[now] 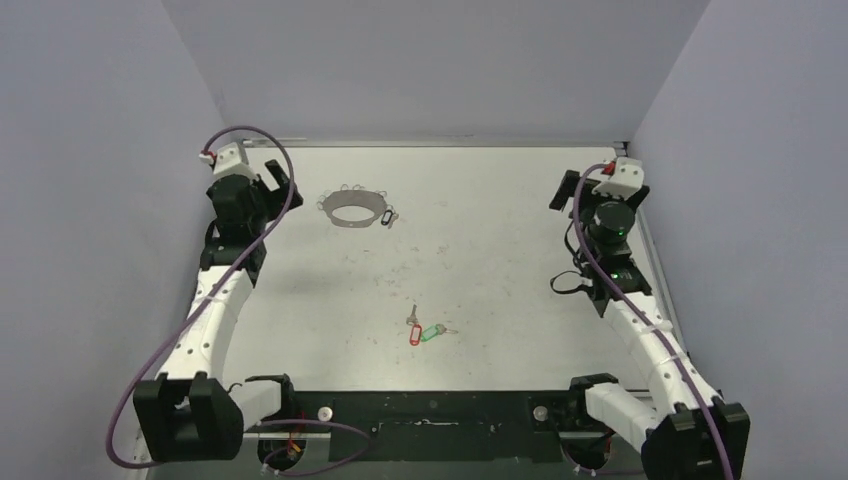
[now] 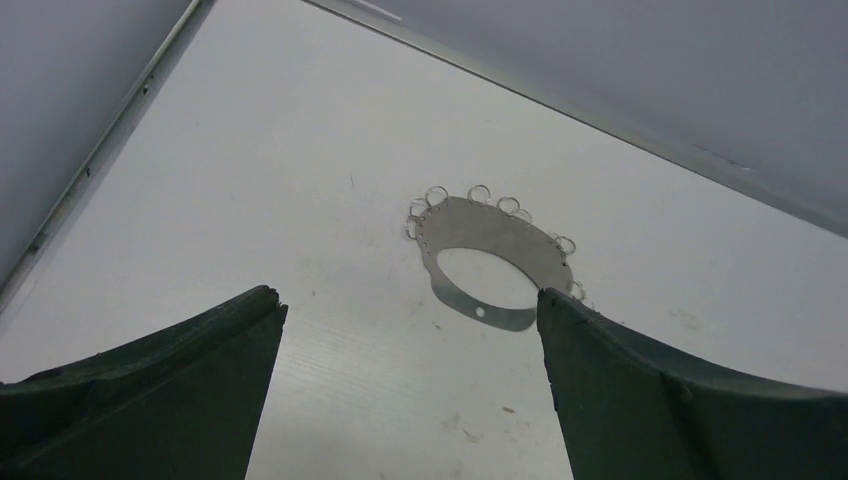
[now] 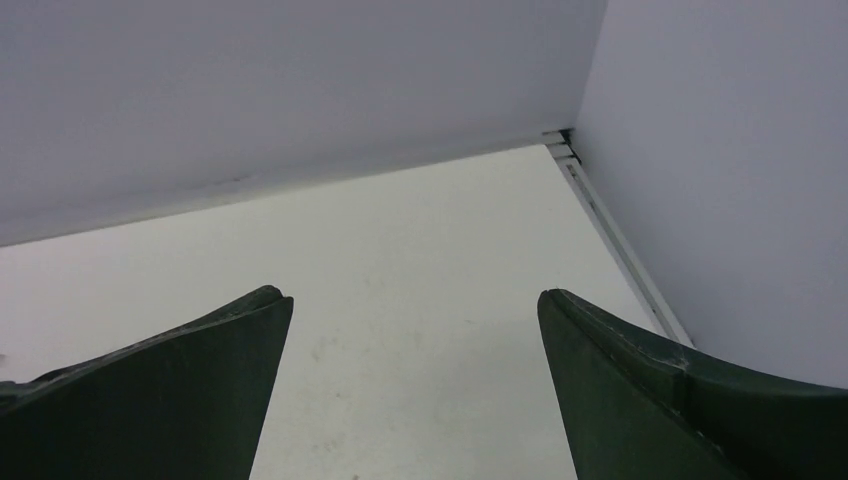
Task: Put the keys on the keyring
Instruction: Move the keyring to the center of the board.
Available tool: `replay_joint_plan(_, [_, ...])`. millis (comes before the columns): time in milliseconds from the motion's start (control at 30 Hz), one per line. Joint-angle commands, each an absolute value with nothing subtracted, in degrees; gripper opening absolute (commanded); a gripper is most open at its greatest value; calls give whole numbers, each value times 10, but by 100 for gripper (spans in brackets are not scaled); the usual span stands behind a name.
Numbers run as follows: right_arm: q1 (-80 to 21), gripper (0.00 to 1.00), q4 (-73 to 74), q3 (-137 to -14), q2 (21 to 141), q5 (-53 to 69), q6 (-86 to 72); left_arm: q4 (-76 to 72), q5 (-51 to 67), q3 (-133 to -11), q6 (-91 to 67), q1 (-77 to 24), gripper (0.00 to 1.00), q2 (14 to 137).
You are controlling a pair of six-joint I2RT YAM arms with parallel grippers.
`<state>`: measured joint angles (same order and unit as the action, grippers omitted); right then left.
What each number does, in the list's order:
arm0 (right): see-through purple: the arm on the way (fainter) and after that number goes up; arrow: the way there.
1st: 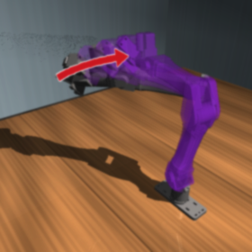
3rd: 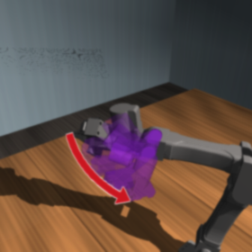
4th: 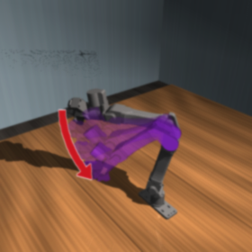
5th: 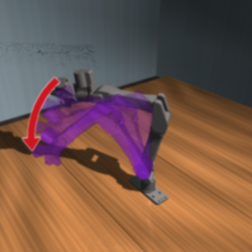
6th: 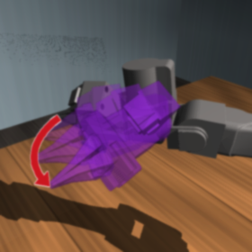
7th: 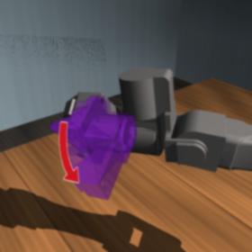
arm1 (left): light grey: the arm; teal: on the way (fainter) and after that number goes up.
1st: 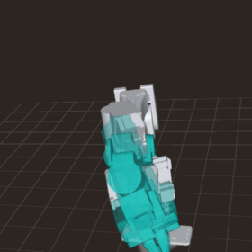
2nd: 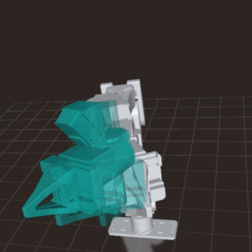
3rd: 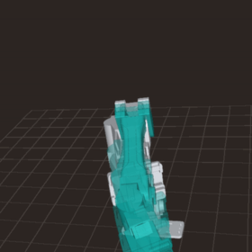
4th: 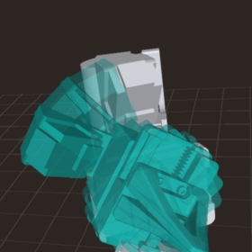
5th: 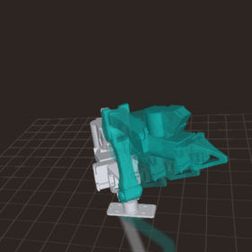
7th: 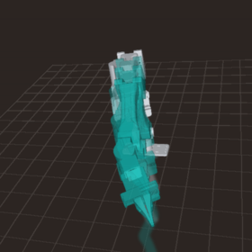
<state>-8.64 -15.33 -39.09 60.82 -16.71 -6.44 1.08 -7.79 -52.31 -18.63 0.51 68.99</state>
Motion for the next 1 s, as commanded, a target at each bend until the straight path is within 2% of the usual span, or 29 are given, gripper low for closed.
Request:
replay_joint_plan(0, [-85,100,92,-457,543,-82,-137,266,-74,-560,-316,15,97,610])
replay_joint_plan(167, [-85,100,260,-485,540,-126,-236,304,52,-543,-251,15,97,552])
replay_joint_plan(267, [-83,100,295,-477,546,-133,-245,342,65,-529,-275,15,97,563])
replay_joint_plan(567, [-78,100,352,-442,550,-79,-280,266,163,-507,-319,19,97,719])
replay_joint_plan(733, [-75,100,342,-404,515,-30,-283,278,169,-608,-282,-11,95,853])
replay_joint_plan(967, [-76,100,344,-380,482,46,-272,379,64,-821,-217,-83,85,1052])
